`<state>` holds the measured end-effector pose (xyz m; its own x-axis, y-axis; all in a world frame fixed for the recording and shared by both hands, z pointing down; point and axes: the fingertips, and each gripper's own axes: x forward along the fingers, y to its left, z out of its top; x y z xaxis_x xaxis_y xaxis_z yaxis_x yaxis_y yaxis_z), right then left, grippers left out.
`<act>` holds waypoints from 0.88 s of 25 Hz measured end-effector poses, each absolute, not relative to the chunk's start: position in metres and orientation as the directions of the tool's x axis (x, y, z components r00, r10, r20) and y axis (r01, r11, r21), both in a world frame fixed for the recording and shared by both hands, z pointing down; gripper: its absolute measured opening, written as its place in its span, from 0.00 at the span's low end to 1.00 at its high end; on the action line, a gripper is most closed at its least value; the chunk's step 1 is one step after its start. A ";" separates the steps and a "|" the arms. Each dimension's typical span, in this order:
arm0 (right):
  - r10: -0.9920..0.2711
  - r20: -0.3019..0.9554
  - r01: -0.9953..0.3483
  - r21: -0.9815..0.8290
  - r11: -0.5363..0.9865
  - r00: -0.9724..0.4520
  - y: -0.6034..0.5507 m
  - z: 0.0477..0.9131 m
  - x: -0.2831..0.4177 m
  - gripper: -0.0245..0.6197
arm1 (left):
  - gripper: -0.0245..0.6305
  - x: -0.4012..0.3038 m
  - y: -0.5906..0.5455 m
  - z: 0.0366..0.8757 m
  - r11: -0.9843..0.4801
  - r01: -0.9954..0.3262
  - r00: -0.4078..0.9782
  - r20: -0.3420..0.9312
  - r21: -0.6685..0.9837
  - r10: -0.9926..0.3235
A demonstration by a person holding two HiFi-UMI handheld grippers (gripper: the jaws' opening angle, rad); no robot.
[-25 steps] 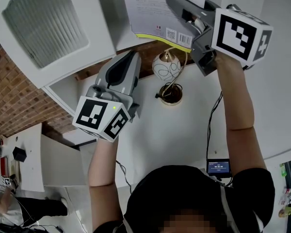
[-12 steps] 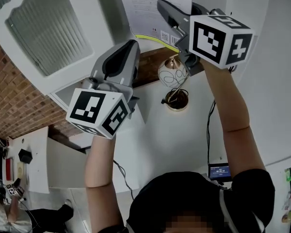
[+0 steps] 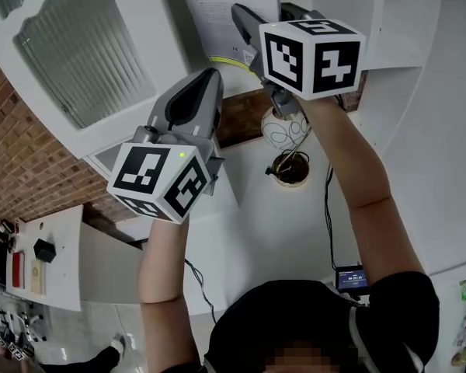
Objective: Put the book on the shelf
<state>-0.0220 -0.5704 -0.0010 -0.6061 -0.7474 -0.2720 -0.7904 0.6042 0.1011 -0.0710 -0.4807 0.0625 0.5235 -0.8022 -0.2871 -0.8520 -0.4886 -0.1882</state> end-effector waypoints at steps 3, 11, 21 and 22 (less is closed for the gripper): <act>-0.758 -0.257 -0.797 0.111 0.594 -0.600 -0.578 0.001 -0.032 0.14 | 0.05 -0.071 -0.481 0.063 -0.476 -0.853 0.521 -0.285 -0.216 -0.804; -0.737 -0.200 -0.764 0.146 0.629 -0.645 -0.583 0.011 -0.063 0.14 | 0.05 -0.086 -0.490 0.066 -0.458 -0.868 0.495 -0.265 -0.191 -0.827; -0.733 -0.155 -0.745 0.241 0.623 -0.663 -0.583 0.015 -0.090 0.15 | 0.05 -0.090 -0.488 0.077 -0.459 -0.870 0.492 -0.251 -0.179 -0.834; -0.729 -0.152 -0.739 0.249 0.626 -0.668 -0.583 0.015 -0.092 0.15 | 0.05 -0.090 -0.489 0.078 -0.459 -0.870 0.491 -0.248 -0.179 -0.835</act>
